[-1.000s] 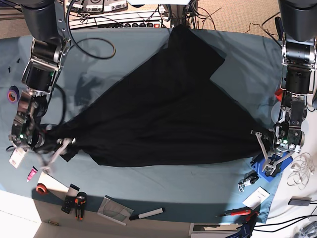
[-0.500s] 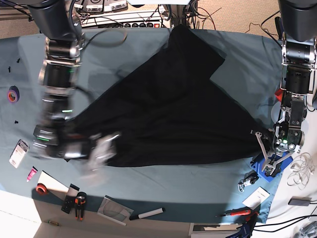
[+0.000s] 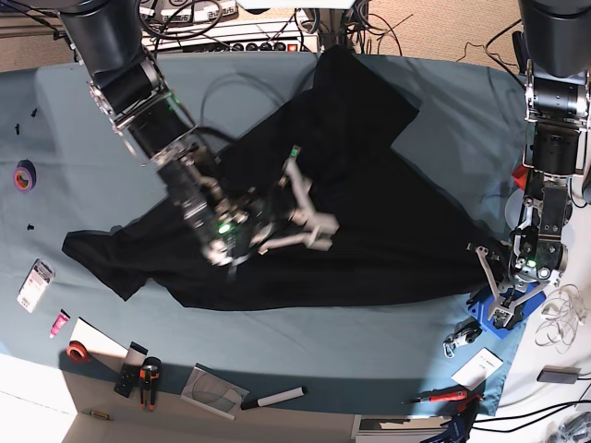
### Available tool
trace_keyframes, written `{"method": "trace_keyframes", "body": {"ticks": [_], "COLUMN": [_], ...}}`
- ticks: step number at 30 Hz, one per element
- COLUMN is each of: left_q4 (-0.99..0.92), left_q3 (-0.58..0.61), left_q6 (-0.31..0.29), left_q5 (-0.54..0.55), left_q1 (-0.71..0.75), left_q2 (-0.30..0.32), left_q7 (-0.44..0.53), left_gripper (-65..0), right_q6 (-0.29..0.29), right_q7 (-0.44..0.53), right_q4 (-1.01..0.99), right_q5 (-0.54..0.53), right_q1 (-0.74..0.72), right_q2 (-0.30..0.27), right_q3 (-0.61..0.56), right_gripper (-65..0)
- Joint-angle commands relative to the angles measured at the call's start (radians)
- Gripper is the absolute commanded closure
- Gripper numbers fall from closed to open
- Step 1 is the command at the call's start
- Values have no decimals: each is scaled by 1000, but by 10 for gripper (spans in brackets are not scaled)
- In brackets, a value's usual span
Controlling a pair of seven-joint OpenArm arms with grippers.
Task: Layout the t-shirt on the table in an organized manner, then fold the t-shirt properly
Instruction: 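Sweep the right gripper across the shirt to gather its loose side, then pull the shirt ends apart with both grippers into a long strip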
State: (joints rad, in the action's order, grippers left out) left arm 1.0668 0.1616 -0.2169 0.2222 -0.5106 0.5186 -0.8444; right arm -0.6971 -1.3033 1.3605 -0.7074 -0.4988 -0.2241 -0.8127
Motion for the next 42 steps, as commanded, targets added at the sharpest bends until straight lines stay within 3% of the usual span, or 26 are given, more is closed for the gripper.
{"method": "trace_keyframes", "body": {"ticks": [1,6,10,19,25,32,36,42], "left_q4": [16,16,16,16,16,16,16,16], "left_q3": [-10,-10,-10,-10,-10,-10,-10,-10], "left_q6": [6,6,6,6,6,6,6,6], "left_q5": [-8,-8,-8,-8,-8,-8,-8,-8], "left_q1": [-33,-33,-33,-33,-32,-33,-32,-32], "left_q2": [19,19,19,19,19,19,19,19], "left_q7": [16,20,22,25,24,26,25,24], "left_gripper": [0,0,0,0,0,0,0,0], "right_q6": [-1,-1,-1,8,42,51,51,51], "right_q7": [6,2,-5,40,39,12,-30,-50], "right_q4": [14,14,14,41,173,177,177,196], "right_q5": [-17,-6,100,215,212,145,68,47], "right_q1": [-25,-24,-11,20,20,23,23,73], "right_q2": [6,16,16,10,11,1,-41,-130], "right_q3": [-11,-70,-98,-65,128,390,498,649], "right_gripper": [-199,-196,0,0,0,0,0,0]}}
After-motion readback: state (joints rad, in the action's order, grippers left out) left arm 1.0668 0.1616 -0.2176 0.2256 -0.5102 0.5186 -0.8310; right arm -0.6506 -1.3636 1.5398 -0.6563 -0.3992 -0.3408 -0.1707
